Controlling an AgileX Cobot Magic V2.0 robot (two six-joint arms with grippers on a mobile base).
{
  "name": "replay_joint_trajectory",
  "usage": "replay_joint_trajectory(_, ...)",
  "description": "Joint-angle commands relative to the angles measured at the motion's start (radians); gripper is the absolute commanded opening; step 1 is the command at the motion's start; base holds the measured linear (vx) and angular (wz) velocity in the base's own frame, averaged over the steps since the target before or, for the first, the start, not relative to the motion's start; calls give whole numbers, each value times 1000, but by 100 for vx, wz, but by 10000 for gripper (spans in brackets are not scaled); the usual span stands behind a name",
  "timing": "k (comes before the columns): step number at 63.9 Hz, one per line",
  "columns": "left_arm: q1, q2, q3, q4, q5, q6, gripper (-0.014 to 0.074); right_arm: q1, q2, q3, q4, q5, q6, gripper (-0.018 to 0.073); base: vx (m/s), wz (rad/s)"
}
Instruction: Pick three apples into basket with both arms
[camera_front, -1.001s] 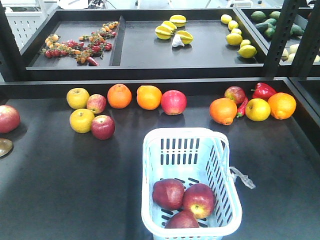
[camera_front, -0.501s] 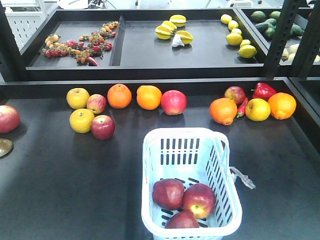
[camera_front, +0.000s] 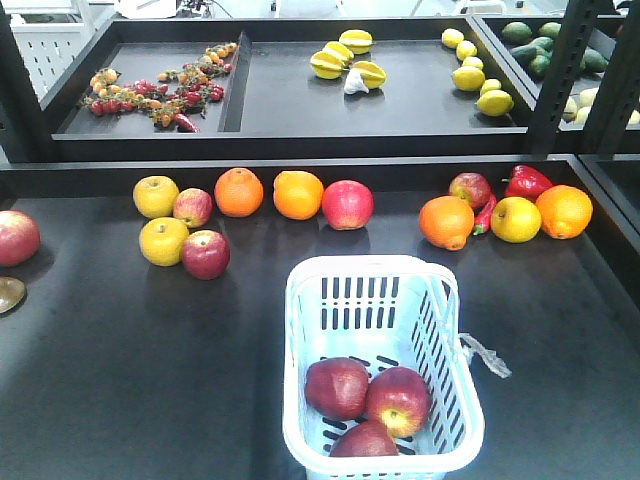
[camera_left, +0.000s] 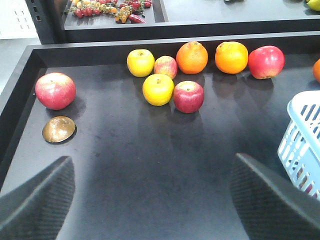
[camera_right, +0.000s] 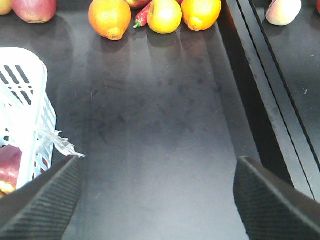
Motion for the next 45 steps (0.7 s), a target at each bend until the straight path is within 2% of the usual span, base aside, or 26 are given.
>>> replay_joint_trajectory(1,1,6,-24,15,-55,-13,593,-7,-4,-22,-21,-56,-9,589,0,0)
replay_joint_trajectory(11,1,6,-24,15,-55,-13,582,-7,-4,-22,-21,-55,-9,560,0,0)
replay_joint_trajectory(20,1,6,-24,15,-55,-13,500,-7,-4,-22,-21,-55,-15,462,0,0)
replay_joint_trajectory(29,1,6,-24,15,-55,-13,298,-7,-4,-22,-22,-54,-15,272,0,0)
replay_joint_trajectory(39,1,6,-24,15,-55,-13,-11,-7,-4,-22,-22,-53,-15,4,0,0)
replay_joint_trajectory(45,1,6,-24,15,-55,-13,-8,-7,-4,-22,-22,-56,-15,-11,0,0)
